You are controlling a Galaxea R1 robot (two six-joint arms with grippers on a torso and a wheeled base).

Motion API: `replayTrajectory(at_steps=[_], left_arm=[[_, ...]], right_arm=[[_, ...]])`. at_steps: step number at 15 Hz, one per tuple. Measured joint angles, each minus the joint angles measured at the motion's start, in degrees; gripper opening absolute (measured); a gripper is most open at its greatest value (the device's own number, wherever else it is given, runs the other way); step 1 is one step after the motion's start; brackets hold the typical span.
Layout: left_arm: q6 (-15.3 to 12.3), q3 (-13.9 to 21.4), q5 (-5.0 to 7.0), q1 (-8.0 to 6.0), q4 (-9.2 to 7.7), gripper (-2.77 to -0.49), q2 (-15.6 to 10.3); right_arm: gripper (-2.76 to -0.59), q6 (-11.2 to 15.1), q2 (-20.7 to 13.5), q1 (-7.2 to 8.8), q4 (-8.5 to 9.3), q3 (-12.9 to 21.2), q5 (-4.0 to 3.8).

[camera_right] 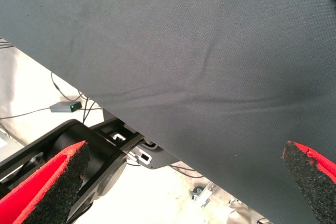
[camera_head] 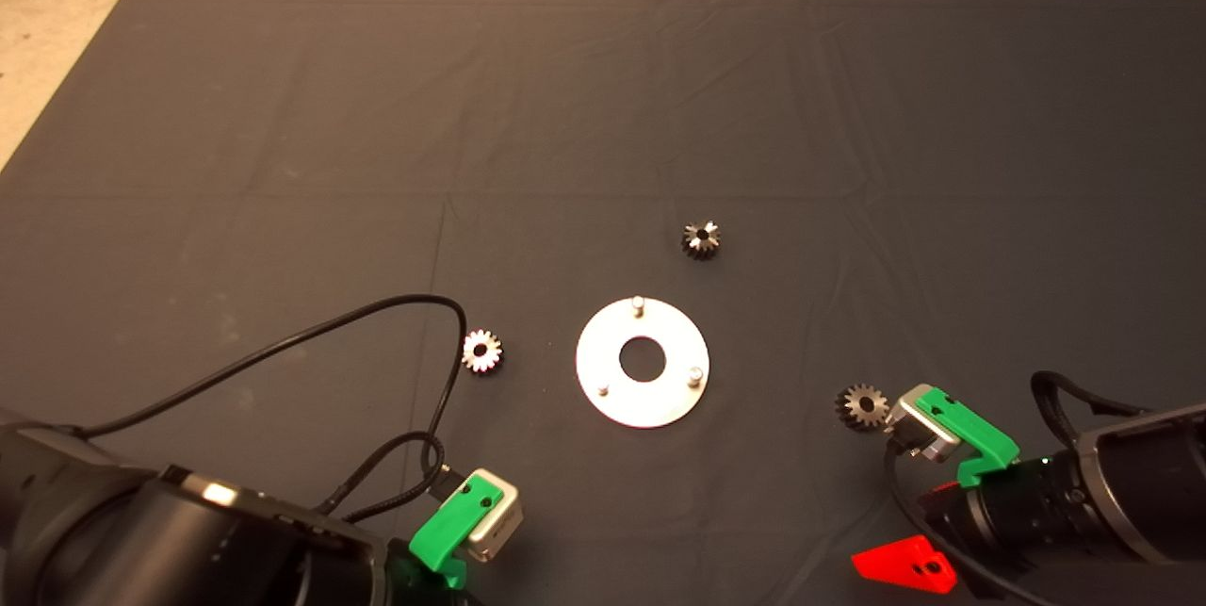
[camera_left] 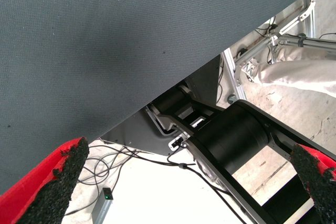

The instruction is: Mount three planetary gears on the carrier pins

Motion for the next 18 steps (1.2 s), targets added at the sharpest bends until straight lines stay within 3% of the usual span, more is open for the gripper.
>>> replayTrajectory(at_steps=[4,5,7,8,10,11,12,13,16,18], left_arm=[[0.1,0.0,-0.02,0.01,0.00,-0.49,0.0],[0.1,0.0,-0.14,0.00,0.00,-0.49,0.0],[0.2,0.0,-1.57,0.02,0.02,-0.49,0.0],[0.2,0.0,-1.82,0.02,0.00,-0.49,0.0],[0.2,0.0,-2.04,0.00,0.00,-0.49,0.0],[0.2,0.0,-2.24,-0.14,0.00,-0.49,0.0],[0.6,0.0,-2.62,-0.79,0.02,-0.49,0.0],[1.4,0.0,-2.67,-1.83,0.02,-0.49,0.0],[4.4,-0.4,-3.01,-7.54,0.12,-0.49,0.2],[8.6,-3.6,-3.16,-8.78,-0.30,-0.49,1.4]], right_arm=[[-0.60,-0.2,0.0,0.01,0.11,0.0,-0.06],[-0.60,-0.2,0.0,0.01,0.12,0.0,-0.26],[-0.60,-0.2,0.0,0.04,0.50,0.0,-0.95],[-0.60,-0.6,0.0,0.23,1.80,0.0,-1.52],[-0.60,-3.2,0.0,2.79,5.08,0.0,-2.84],[-0.61,-4.1,0.0,5.07,6.18,0.0,-3.81],[-0.61,-4.8,0.0,6.90,7.12,0.0,-4.97],[-0.60,-4.9,0.0,7.54,7.78,0.0,-5.55],[-0.61,-5.1,-0.2,7.50,8.66,0.0,-5.55],[-0.60,-5.1,-0.1,7.50,8.77,0.0,-5.50]])
